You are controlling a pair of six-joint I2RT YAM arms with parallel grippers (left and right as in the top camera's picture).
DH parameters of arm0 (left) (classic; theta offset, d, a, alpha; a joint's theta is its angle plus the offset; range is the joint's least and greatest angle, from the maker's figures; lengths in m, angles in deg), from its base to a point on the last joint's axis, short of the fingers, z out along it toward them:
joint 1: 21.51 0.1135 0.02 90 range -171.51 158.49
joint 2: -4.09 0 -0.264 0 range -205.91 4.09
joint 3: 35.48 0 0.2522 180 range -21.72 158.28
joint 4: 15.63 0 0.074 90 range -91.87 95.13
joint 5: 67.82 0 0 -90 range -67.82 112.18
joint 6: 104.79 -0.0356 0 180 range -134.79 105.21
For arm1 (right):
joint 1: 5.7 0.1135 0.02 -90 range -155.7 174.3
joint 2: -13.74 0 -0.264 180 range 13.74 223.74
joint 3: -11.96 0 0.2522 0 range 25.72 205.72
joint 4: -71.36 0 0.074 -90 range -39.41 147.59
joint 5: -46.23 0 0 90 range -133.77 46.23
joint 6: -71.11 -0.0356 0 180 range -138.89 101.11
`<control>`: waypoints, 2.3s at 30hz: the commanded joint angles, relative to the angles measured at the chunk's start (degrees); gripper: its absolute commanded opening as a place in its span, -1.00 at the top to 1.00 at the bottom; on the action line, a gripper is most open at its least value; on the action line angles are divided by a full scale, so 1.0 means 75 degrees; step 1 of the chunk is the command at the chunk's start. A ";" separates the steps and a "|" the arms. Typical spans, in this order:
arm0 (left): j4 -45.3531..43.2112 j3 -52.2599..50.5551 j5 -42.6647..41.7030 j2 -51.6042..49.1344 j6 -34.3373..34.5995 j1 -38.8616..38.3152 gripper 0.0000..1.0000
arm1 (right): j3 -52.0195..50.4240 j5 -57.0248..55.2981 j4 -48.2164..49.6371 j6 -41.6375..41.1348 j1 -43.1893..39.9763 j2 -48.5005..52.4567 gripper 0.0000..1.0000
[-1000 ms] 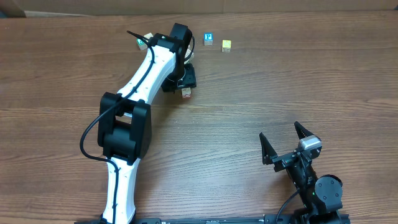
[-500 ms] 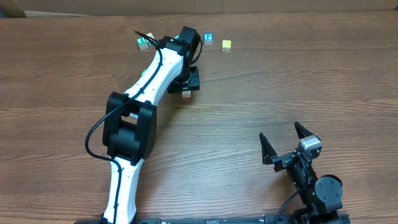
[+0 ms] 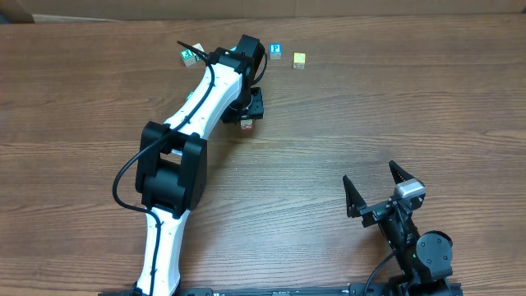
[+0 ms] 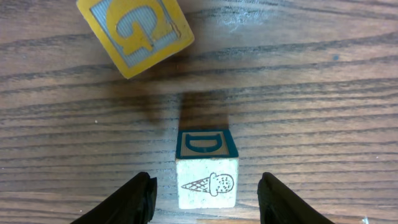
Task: Form a horizontal line
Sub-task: 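Lower the left gripper over the white block with teal D, then close the left gripper on the teal D block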
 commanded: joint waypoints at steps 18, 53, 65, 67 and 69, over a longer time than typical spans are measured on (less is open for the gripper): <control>-0.0670 -0.0615 0.0204 -0.0143 0.0108 -0.0102 0.11 | -0.0079 -0.0058 0.0041 -0.0041 -0.0026 -0.0061 -1.00; -0.0612 -0.0618 0.0268 -0.0143 0.0108 -0.0102 0.21 | -0.0079 -0.0058 0.0041 -0.0041 -0.0026 -0.0061 -1.00; -0.0720 -0.0778 0.0341 -0.0143 0.0108 -0.0099 0.19 | -0.0079 -0.0058 0.0041 -0.0041 -0.0026 -0.0061 -1.00; -0.0766 -0.0778 0.0379 -0.0143 0.0108 -0.0099 0.19 | -0.0079 -0.0058 0.0041 -0.0041 -0.0026 -0.0061 -1.00; -0.0778 -0.0778 0.0379 -0.0143 0.0108 -0.0099 0.20 | -0.0079 -0.0058 0.0041 -0.0041 -0.0026 -0.0061 -1.00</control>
